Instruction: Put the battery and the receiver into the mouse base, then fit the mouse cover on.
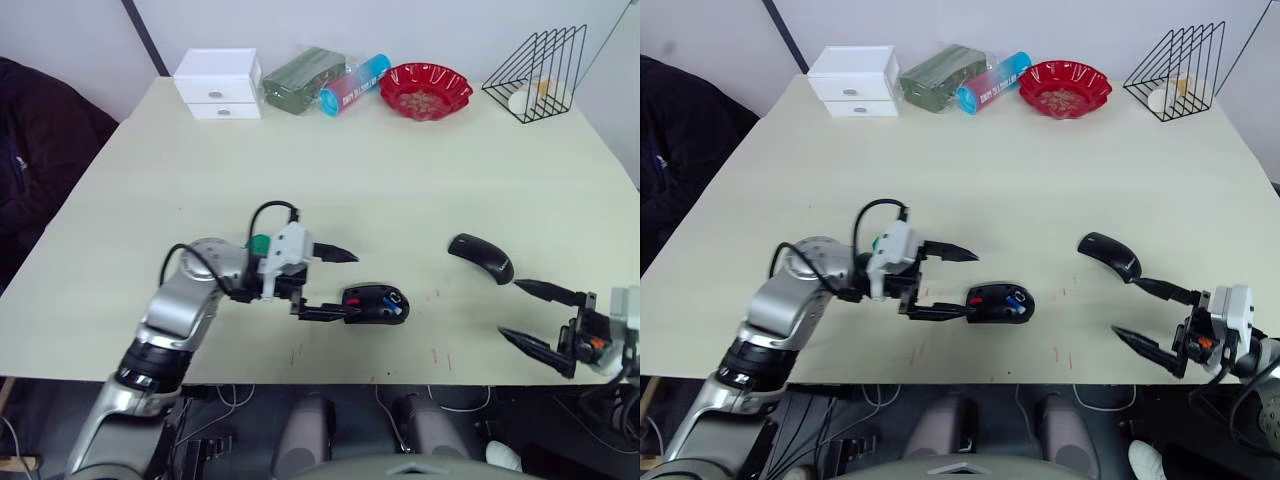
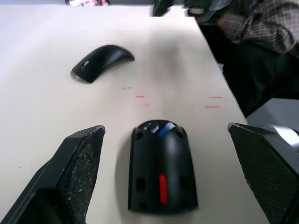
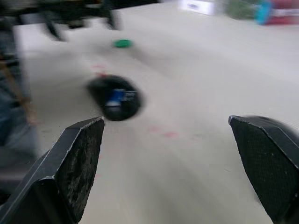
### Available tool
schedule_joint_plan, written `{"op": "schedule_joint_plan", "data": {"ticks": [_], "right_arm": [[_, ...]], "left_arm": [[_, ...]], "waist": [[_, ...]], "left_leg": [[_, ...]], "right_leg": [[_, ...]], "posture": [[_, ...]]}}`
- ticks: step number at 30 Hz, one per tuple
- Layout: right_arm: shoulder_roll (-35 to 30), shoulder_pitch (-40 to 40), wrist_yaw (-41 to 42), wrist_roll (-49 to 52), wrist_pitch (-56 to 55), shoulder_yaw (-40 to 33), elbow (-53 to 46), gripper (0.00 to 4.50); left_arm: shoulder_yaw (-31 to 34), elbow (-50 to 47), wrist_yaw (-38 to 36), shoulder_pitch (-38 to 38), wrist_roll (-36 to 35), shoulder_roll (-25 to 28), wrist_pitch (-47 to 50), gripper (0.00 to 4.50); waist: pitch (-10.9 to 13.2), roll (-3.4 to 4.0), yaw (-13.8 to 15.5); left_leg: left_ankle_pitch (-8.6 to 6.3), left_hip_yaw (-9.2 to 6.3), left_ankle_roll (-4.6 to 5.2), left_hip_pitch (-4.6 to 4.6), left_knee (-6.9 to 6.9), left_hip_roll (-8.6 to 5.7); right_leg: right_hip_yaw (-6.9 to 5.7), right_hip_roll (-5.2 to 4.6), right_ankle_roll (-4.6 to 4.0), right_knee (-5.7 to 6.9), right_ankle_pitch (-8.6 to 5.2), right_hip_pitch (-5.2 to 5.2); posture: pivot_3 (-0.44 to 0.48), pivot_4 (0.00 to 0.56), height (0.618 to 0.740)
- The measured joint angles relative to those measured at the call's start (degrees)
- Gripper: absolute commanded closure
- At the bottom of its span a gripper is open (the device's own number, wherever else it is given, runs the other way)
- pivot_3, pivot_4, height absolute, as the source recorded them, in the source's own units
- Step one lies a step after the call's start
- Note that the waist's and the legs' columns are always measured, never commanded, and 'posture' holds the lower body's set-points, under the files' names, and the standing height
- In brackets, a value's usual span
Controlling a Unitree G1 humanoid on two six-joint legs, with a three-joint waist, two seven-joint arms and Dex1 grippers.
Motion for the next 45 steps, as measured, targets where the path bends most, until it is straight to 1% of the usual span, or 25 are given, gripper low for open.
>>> {"op": "schedule_joint_plan", "data": {"ticks": [6, 10, 16, 21, 27, 32, 45], "right_arm": [[-2.51, -4.66, -3.42, -2.22, 4.12, 0.23, 3.32, 0.04], [-3.98, -10.72, -6.38, -4.86, 8.75, 2.1, 7.17, 0.04], [-4.82, -12.96, -6.79, -8.94, 10.78, 6.25, 9.77, 0.04], [-5.65, -19.39, -7.28, -15.24, 10.15, 11.03, 15.33, 0.04], [-5.66, -23.0, -7.94, -18.13, 10.3, 12.96, 17.7, 0.04], [-5.59, -23.79, -8.09, -18.47, 10.21, 13.34, 19.19, 0.04], [-5.48, -23.56, -8.59, -18.43, 12.27, 13.38, 18.66, 0.04]], "left_arm": [[5.4, -0.59, -3.15, 5.04, -4.8, 3.85, -0.66, 0.0], [8.59, -2.9, -3.67, 7.31, -8.05, 5.69, -0.36, 0.0], [10.98, -4.14, -3.46, 9.44, -10.02, 6.87, 0.14, 0.0], [12.56, -5.9, -3.33, 10.38, -11.94, 7.82, 0.5, 0.0], [13.14, -5.86, -3.86, 10.05, -13.44, 8.19, 0.54, 0.0], [13.09, -5.09, -5.98, 9.05, -14.48, 8.18, 0.47, 0.0], [13.04, -3.18, -7.78, 7.35, -15.41, 7.98, 0.39, 0.0]], "waist": [[0.06, 0.02, 0.11], [0.08, 0.02, 0.06], [0.09, 0.03, 0.14], [0.14, 0.08, -0.2], [0.16, 0.09, -0.06], [0.16, 0.1, -0.04], [0.17, 0.1, -0.1]], "left_leg": [[0.0, 0.03, 0.0, -0.02, 0.0, 0.0], [0.0, 0.03, 0.0, -0.02, -0.01, 0.0], [0.0, 0.06, 0.0, -0.05, -0.04, 0.0], [0.0, 0.12, 0.0, -0.01, -0.05, 0.02], [0.0, 0.18, 0.0, -0.05, -0.05, 0.01], [0.0, 0.16, 0.0, -0.05, -0.06, 0.01], [0.0, 0.19, 0.0, -0.04, -0.06, 0.01]], "right_leg": [[0.02, -0.02, 0.01, -0.02, 0.0, -0.01], [0.01, -0.02, 0.0, 0.0, 0.0, -0.05], [0.02, -0.03, 0.01, -0.02, 0.01, -0.07], [0.1, 0.0, 0.0, 0.02, 0.0, -0.12], [0.13, -0.02, 0.02, 0.0, 0.01, -0.13], [0.11, -0.01, 0.01, 0.0, 0.01, -0.13], [0.13, -0.01, 0.02, 0.01, 0.01, -0.13]], "posture": [[0.0, 0.15, 0.74], [0.0, 0.15, 0.74], [0.0, 0.15, 0.74], [0.0, 0.15, 0.74], [0.0, 0.15, 0.74], [0.0, 0.15, 0.74], [0.0, 0.15, 0.74]]}}
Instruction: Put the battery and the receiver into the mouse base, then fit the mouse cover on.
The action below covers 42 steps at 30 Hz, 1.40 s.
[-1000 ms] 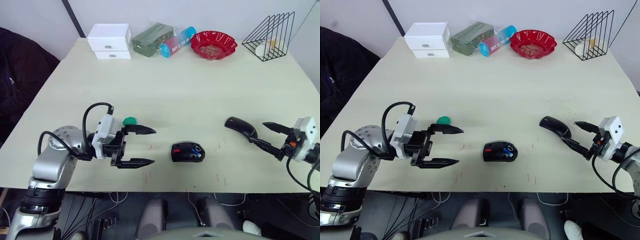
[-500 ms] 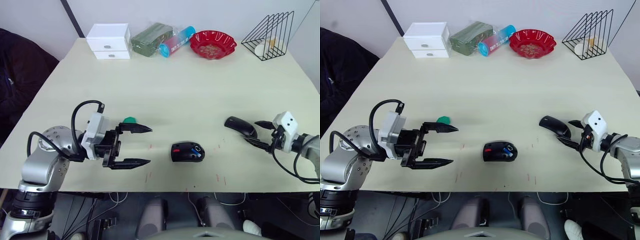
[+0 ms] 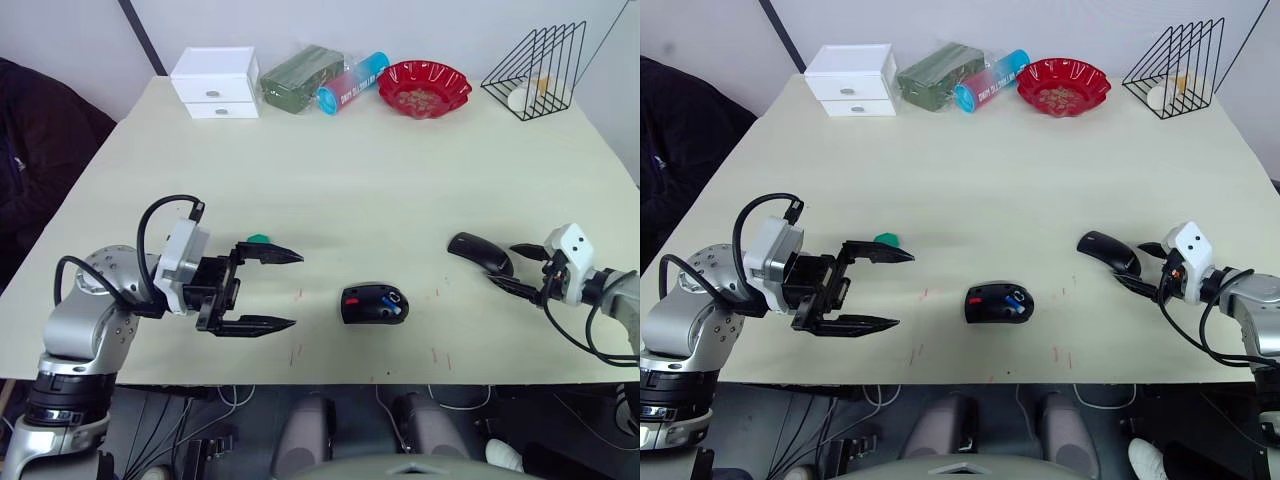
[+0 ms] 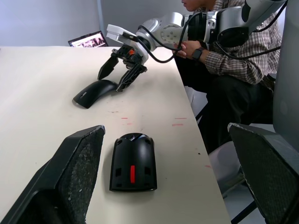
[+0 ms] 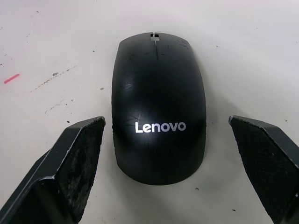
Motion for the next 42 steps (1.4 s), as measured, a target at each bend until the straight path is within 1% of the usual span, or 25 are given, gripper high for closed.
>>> {"op": "schedule_joint_plan", "data": {"ticks": [2, 3, 4, 5, 7, 18, 22, 26, 28, 30, 32, 33, 37, 42], "right_arm": [[0.04, 0.0, -0.01, -0.04, 0.07, 0.28, -0.02, 0.04], [0.07, 0.0, -0.02, -0.04, 0.09, 0.36, -0.02, 0.56], [0.18, 0.0, -0.02, -0.04, 0.1, 0.36, -0.02, 0.85], [0.29, 0.0, 0.03, -0.03, 0.1, 0.37, -0.02, 1.39], [0.48, 0.0, 0.06, -0.04, 0.11, 0.38, -0.07, 2.19], [0.66, 0.04, -0.14, -0.18, -0.01, 0.37, -0.32, 2.24], [-0.15, 1.72, 1.12, 0.29, 0.34, 0.31, -3.79, 2.24], [-2.52, 2.91, 3.77, 1.97, 2.24, 0.29, -10.57, 2.24], [-3.78, 2.94, 4.16, 2.67, 4.81, 0.58, -14.85, 2.24], [-4.94, 1.95, 3.99, 3.85, 9.25, 1.73, -21.12, 2.24], [-5.4, 1.04, 3.97, 4.53, 11.24, 2.59, -23.87, 2.24], [-5.54, -0.63, 3.6, 5.4, 14.94, 4.37, -27.51, 2.24], [-5.42, -4.61, 2.73, 7.46, 21.41, 9.91, -36.32, 2.24], [-5.43, -8.27, 1.02, 7.73, 26.88, 14.35, -40.38, 2.24]], "left_arm": [[-0.04, 0.0, 0.0, -0.07, 0.01, 0.0, -0.02, 0.0], [-0.06, 0.0, 0.0, -0.07, 0.01, 0.0, -0.01, 0.0], [-0.06, 0.0, -0.01, -0.07, 0.01, 0.0, -0.01, 0.0], [-0.07, 0.0, -0.01, -0.07, 0.01, 0.0, -0.01, 0.0], [-0.09, 0.0, -0.02, -0.07, 0.03, 0.0, -0.01, 0.0], [-0.58, 0.29, -0.15, -1.02, 0.13, 0.0, -0.02, 0.0], [-0.7, 1.23, -0.52, -1.11, 0.68, 0.0, -0.46, 0.0], [-0.74, 2.34, -0.96, -1.13, 1.17, 0.01, -1.09, 0.0], [-0.95, 3.18, -1.45, -1.18, 1.33, 0.03, -1.43, 0.0], [-1.11, 4.54, -1.97, -1.42, 1.98, 0.12, -2.14, 0.0], [-1.17, 4.97, -2.13, -1.61, 2.29, 0.2, -2.5, 0.0], [-1.29, 5.57, -2.6, -1.63, 2.57, 0.53, -3.02, 0.0], [-2.3, 6.7, -3.1, -1.97, 2.94, 1.91, -4.02, 0.0], [-2.83, 7.92, -3.2, -1.38, 2.88, 3.82, -6.3, 0.0]], "waist": [[0.0, 0.0, 0.0], [0.0, 0.0, 0.0], [0.0, 0.0, 0.0], [0.0, 0.0, 0.0], [0.0, 0.0, 0.0], [0.01, 0.01, 0.0], [0.04, 0.03, 0.03], [0.08, 0.09, 0.03], [0.18, 0.13, 0.0], [0.22, 0.18, -0.14], [0.23, 0.15, -0.12], [0.25, 0.14, -0.01], [0.33, 0.09, 0.01], [0.41, 0.04, 0.12]], "left_leg": [[0.0, 0.0, 0.0, 0.0, 0.0, 0.0], [0.0, 0.0, 0.0, 0.0, 0.0, 0.0], [0.0, 0.0, 0.0, 0.0, 0.0, 0.0], [0.0, 0.0, 0.0, 0.0, 0.0, 0.0], [0.0, 0.0, 0.0, 0.0, 0.0, 0.0], [0.0, 0.0, 0.0, 0.0, 0.0, 0.0], [0.0, 0.0, 0.0, -0.01, -0.01, 0.0], [0.0, 0.0, 0.0, -0.01, 0.0, 0.0], [0.0, -0.02, 0.0, -0.01, 0.0, 0.01], [0.0, -0.03, 0.0, -0.01, 0.0, 0.02], [0.0, -0.07, 0.0, -0.01, 0.0, 0.02], [0.0, -0.07, 0.0, -0.03, 0.0, 0.02], [0.0, -0.12, 0.0, -0.07, 0.0, 0.03], [0.0, -0.13, 0.0, -0.11, 0.0, 0.02]], "right_leg": [[0.0, 0.0, 0.0, 0.0, 0.0, 0.0], [0.0, 0.0, 0.0, 0.0, 0.0, 0.0], [0.0, 0.0, 0.0, 0.0, 0.0, 0.0], [0.0, 0.0, 0.0, 0.0, 0.0, 0.0], [0.0, 0.0, 0.0, 0.0, 0.0, 0.0], [0.0, 0.0, 0.0, 0.0, 0.0, 0.0], [0.0, 0.0, 0.0, 0.0, 0.0, -0.01], [0.0, 0.0, 0.0, 0.0, 0.0, -0.01], [-0.01, 0.01, 0.0, 0.01, 0.0, -0.02], [-0.01, 0.02, 0.0, 0.02, 0.0, -0.03], [-0.03, 0.03, -0.01, 0.01, 0.0, -0.03], [-0.05, 0.01, -0.01, 0.0, 0.0, -0.02], [-0.09, 0.01, -0.01, -0.02, -0.01, -0.04], [-0.13, -0.04, -0.01, -0.05, -0.01, -0.05]], "posture": [[0.0, 0.15, 0.74], [0.0, 0.15, 0.74], [0.0, 0.15, 0.74], [0.0, 0.15, 0.74], [0.0, 0.15, 0.74], [0.0, 0.15, 0.74], [0.0, 0.15, 0.74], [0.0, 0.15, 0.74], [0.0, 0.15, 0.74], [0.0, 0.15, 0.74], [0.0, 0.15, 0.74], [0.0, 0.15, 0.74], [0.0, 0.15, 0.74], [0.0, 0.15, 0.74]]}}
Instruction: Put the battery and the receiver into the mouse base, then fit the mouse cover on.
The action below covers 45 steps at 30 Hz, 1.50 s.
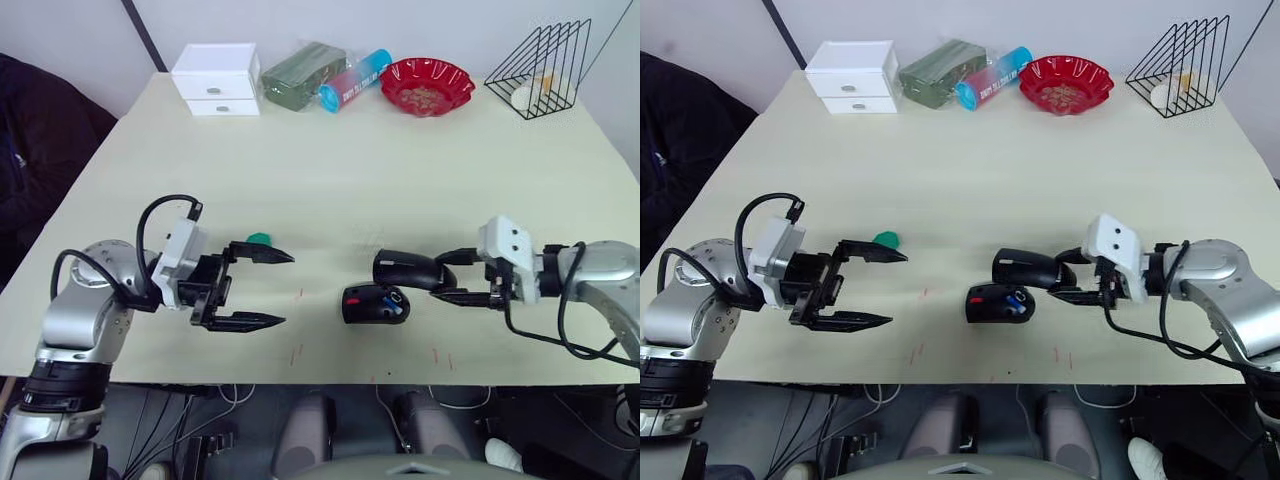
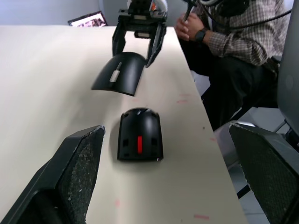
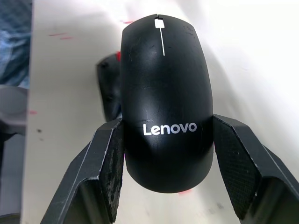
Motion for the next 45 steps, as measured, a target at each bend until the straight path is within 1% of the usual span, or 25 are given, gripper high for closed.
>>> {"op": "schedule_joint_plan", "data": {"ticks": [4, 6, 8, 13, 30, 41, 45], "right_arm": [[-0.13, -2.05, -0.27, -0.42, 1.61, 2.74, -1.74, 2.24], [-1.02, -4.34, -0.08, -1.91, 3.46, 7.13, -2.91, 2.24], [-1.06, -5.59, -0.29, -3.2, 4.95, 10.1, -3.3, 2.24], [0.13, -9.46, -1.4, -5.1, 7.6, 13.84, -3.12, 2.24], [2.3, -14.62, -4.27, -9.46, 14.5, 21.98, -3.68, 2.24], [3.25, -17.95, -4.92, -10.21, 18.81, 25.42, -3.75, 2.24], [4.6, -20.1, -5.63, -10.27, 21.7, 26.67, -3.83, 2.24]], "left_arm": [[-1.06, 0.47, -0.03, 0.2, -0.46, 0.72, -1.17, 0.0], [-2.07, 0.74, -0.05, 0.41, -0.72, 2.01, -1.89, 0.0], [-2.08, 0.91, -0.07, 0.4, -1.14, 2.22, -2.51, 0.0], [-2.6, 0.97, -0.1, 0.49, -1.74, 2.91, -2.99, 0.0], [-3.14, 0.95, -0.17, 1.38, -1.88, 4.43, -3.76, 0.0], [-3.46, 0.92, -0.21, 1.48, -2.22, 4.51, -3.75, 0.0], [-3.49, 0.79, -0.22, 1.48, -2.22, 4.51, -3.74, 0.0]], "waist": [[0.01, -0.01, 0.01], [0.04, 0.0, -0.1], [0.05, 0.0, -0.1], [0.09, -0.03, -0.12], [0.13, -0.05, -0.14], [0.13, -0.06, -0.12], [0.14, -0.05, -0.19]], "left_leg": [[0.0, -0.03, 0.0, 0.0, 0.0, 0.0], [0.0, -0.03, 0.0, 0.0, -0.01, 0.01], [0.0, -0.02, 0.0, 0.0, 0.0, 0.01], [0.0, -0.02, 0.0, -0.02, 0.0, 0.01], [0.0, 0.0, 0.0, -0.14, -0.01, 0.01], [0.0, 0.0, 0.0, -0.17, 0.0, 0.01], [0.0, -0.01, 0.0, -0.19, -0.01, 0.01]], "right_leg": [[-0.04, 0.0, -0.01, 0.0, -0.01, 0.0], [-0.03, 0.01, -0.01, 0.01, -0.01, -0.02], [-0.03, 0.0, -0.01, 0.01, -0.01, -0.02], [-0.03, 0.01, -0.01, 0.02, -0.01, -0.04], [-0.02, 0.01, -0.01, 0.04, 0.0, -0.21], [-0.03, 0.0, -0.01, 0.04, 0.0, -0.24], [-0.03, 0.01, -0.01, 0.05, 0.0, -0.26]], "posture": [[0.0, 0.15, 0.74], [0.0, 0.15, 0.74], [0.0, 0.15, 0.74], [0.0, 0.15, 0.74], [0.0, 0.15, 0.74], [0.0, 0.15, 0.74], [0.0, 0.15, 0.74]]}}
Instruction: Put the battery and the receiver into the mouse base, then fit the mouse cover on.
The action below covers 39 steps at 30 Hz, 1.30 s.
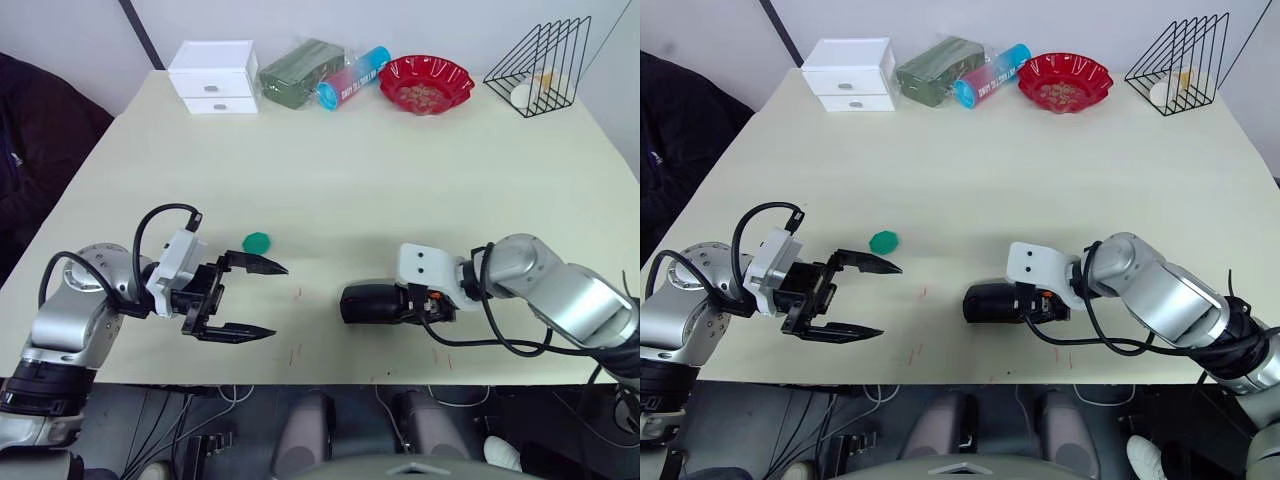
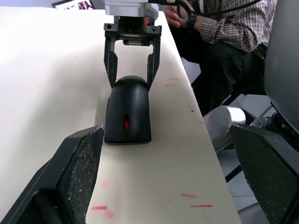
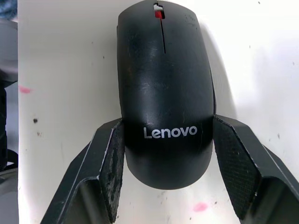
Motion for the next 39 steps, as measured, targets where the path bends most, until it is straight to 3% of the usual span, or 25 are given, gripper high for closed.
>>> {"op": "schedule_joint_plan", "data": {"ticks": [29, 30, 32, 33, 39], "right_arm": [[0.29, 0.48, -4.19, 1.56, 5.0, 0.48, -3.18, 2.24], [0.3, 0.67, -4.26, 1.61, 4.98, 0.3, -3.18, 1.23], [0.33, 0.79, -4.29, 1.72, 4.98, 0.29, -3.22, 0.95], [0.32, 1.07, -4.39, 1.76, 5.22, 0.29, -3.19, 0.45], [0.33, 1.31, -4.9, 1.82, 5.31, 0.31, -3.15, 0.29]], "left_arm": [[-1.21, 0.97, -0.06, -1.18, -0.04, 0.59, -1.94, 0.0], [-1.4, 1.09, -0.06, -1.21, -0.04, 0.67, -2.13, 0.0], [-1.77, 1.31, -0.06, -1.22, -0.04, 0.7, -2.27, 0.0], [-2.04, 1.4, -0.06, -1.23, -0.05, 0.72, -2.33, 0.0], [-2.68, 2.43, -0.07, -1.85, -0.13, 1.13, -2.77, 0.0]], "waist": [[0.0, 0.0, -0.01], [0.0, 0.0, -0.01], [0.0, 0.0, -0.01], [0.01, 0.0, -0.01], [0.0, 0.0, -0.05]], "left_leg": [[0.0, 0.0, 0.0, -0.04, 0.0, 0.0], [0.0, 0.0, 0.0, -0.04, 0.0, 0.0], [0.0, -0.01, 0.0, -0.04, 0.0, 0.0], [0.0, -0.01, 0.0, -0.06, 0.0, 0.0], [0.01, -0.06, -0.02, -0.7, 0.14, 0.0]], "right_leg": [[-0.01, 0.0, 0.0, -0.02, 0.0, -0.01], [-0.01, 0.0, 0.0, -0.02, 0.0, -0.01], [-0.01, 0.0, 0.0, -0.01, 0.0, -0.01], [-0.02, 0.0, 0.0, -0.01, 0.0, -0.02], [-0.04, 0.01, 0.0, 0.13, 0.02, -0.66]], "posture": [[0.0, 0.15, 0.74], [0.0, 0.15, 0.74], [0.0, 0.15, 0.74], [0.0, 0.15, 0.74], [0.0, 0.15, 0.74]]}}
